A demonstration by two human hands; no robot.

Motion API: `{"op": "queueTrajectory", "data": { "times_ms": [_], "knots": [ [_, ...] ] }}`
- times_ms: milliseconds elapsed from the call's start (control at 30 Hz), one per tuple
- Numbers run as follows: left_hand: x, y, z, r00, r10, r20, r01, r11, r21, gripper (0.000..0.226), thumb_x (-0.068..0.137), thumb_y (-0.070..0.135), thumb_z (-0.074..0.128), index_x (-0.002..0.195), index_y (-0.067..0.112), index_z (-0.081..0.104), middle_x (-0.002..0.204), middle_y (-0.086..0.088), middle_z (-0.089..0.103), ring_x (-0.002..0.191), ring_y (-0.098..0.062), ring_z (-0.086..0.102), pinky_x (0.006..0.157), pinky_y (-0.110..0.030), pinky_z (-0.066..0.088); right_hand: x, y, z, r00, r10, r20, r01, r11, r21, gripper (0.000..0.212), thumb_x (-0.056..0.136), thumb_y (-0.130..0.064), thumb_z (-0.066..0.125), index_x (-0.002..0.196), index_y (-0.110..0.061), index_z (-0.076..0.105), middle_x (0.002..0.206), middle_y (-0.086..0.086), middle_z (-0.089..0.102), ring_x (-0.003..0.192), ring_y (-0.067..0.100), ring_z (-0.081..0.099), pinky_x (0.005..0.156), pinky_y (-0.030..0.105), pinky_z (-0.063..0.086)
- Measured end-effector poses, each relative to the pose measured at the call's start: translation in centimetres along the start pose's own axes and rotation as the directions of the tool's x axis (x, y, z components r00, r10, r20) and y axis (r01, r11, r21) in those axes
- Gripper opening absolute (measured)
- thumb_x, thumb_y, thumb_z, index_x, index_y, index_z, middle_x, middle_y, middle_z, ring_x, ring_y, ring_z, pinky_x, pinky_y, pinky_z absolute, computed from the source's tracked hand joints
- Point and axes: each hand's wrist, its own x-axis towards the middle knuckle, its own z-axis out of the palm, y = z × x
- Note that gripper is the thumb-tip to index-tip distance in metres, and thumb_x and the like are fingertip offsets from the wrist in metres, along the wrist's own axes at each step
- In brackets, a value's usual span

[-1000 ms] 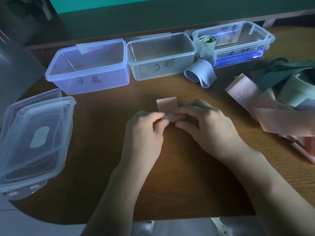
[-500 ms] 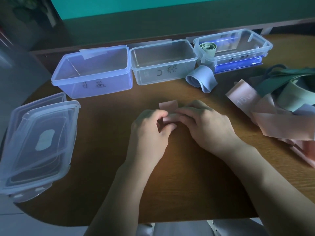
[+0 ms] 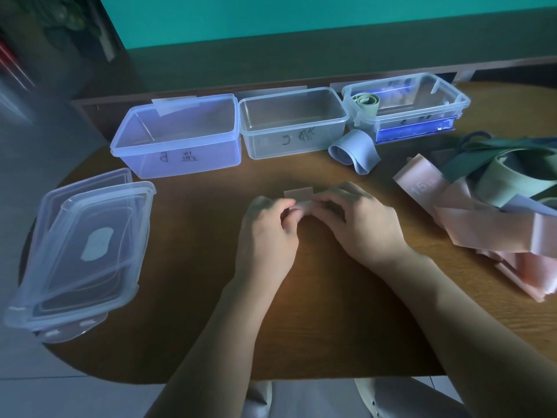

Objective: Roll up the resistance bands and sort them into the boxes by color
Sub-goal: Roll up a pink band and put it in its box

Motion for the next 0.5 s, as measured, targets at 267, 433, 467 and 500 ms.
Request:
{"op": "queueTrajectory", "data": {
  "times_ms": [267, 433, 467, 500],
  "knots": [
    [1.4, -0.4, 0.4, 0.976, 0.201, -0.081, -0.201, 0.98, -0.001, 0.018, 0.091, 0.005, 0.068, 0.104, 0.014, 0.078, 0.102, -0.001, 0.068, 0.094, -0.019, 0.063, 0.086, -0.018, 0.043, 2.1, 0.8, 0.1, 0.998, -0.041, 0.045, 0.04, 0.999, 0.034, 0.035, 0.093, -0.063, 0.053, 0.111, -0.041, 0.074, 0.11, -0.014, 0.061, 0.099, 0.013, 0.063, 0.071, 0.034, 0.052],
    [2.0, -0.8, 0.8, 0.986, 0.163, 0.018, -0.162, 0.986, -0.032, 0.023, 0.085, 0.02, 0.079, 0.108, 0.015, 0.077, 0.108, 0.002, 0.068, 0.103, -0.016, 0.059, 0.091, -0.013, 0.038, 2.5, 1.2, 0.5, 0.999, -0.03, 0.044, 0.031, 0.999, -0.029, 0.025, 0.1, -0.052, 0.053, 0.115, -0.044, 0.072, 0.116, -0.013, 0.058, 0.099, 0.014, 0.064, 0.069, 0.029, 0.043],
    [2.2, -0.9, 0.8, 0.987, 0.16, 0.028, -0.159, 0.987, -0.03, 0.027, 0.083, 0.019, 0.081, 0.109, 0.015, 0.076, 0.108, 0.002, 0.068, 0.103, -0.016, 0.059, 0.092, -0.015, 0.039, 2.5, 1.1, 0.5, 0.999, -0.022, 0.037, 0.022, 1.0, -0.013, 0.024, 0.1, -0.051, 0.053, 0.114, -0.044, 0.071, 0.116, -0.013, 0.058, 0.098, 0.014, 0.064, 0.07, 0.029, 0.043],
    [2.4, -1.1, 0.9, 0.985, 0.168, 0.029, -0.167, 0.986, -0.028, 0.027, 0.083, 0.017, 0.081, 0.109, 0.014, 0.077, 0.106, 0.001, 0.069, 0.102, -0.018, 0.06, 0.091, -0.019, 0.042, 2.7, 1.0, 0.6, 0.999, -0.019, 0.033, 0.019, 1.0, 0.02, 0.023, 0.1, -0.051, 0.054, 0.113, -0.042, 0.071, 0.115, -0.013, 0.058, 0.097, 0.013, 0.064, 0.07, 0.03, 0.044]
  ]
}}
